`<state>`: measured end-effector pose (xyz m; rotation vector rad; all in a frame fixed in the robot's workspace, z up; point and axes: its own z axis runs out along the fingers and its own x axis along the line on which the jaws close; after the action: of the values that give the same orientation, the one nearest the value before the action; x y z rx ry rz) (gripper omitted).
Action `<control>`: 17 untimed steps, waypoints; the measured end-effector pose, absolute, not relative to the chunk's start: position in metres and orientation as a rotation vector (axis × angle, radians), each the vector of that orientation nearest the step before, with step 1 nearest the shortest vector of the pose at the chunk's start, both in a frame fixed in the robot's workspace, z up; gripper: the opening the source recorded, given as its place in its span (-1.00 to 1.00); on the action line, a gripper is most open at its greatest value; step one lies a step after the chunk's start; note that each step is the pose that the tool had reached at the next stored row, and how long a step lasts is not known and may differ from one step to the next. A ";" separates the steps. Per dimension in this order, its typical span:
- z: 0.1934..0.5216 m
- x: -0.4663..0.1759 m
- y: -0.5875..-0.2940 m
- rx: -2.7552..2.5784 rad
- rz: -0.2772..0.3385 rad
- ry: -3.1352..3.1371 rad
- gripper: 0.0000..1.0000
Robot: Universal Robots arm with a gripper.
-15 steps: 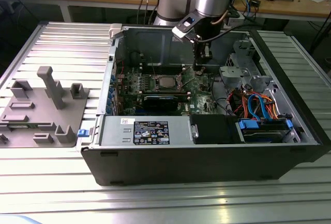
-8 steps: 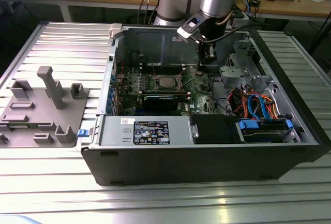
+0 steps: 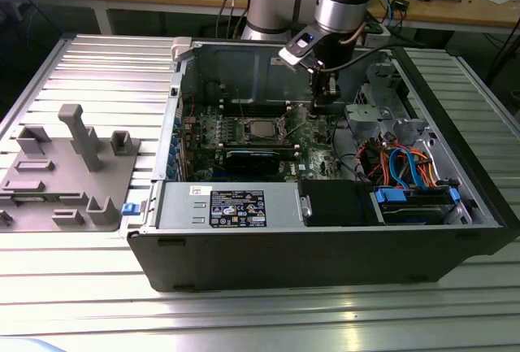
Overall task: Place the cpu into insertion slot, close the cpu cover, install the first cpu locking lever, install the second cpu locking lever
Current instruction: 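Close the cpu cover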
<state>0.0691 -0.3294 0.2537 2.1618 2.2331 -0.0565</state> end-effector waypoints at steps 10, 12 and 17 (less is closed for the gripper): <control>0.254 0.059 -0.329 2.163 -0.055 2.234 -0.79; 0.254 0.058 -0.329 2.163 -0.055 2.234 -0.79; 0.254 0.057 -0.329 2.163 -0.055 2.234 -0.79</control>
<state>0.0567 -0.3295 0.2537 2.1625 2.2340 -0.0547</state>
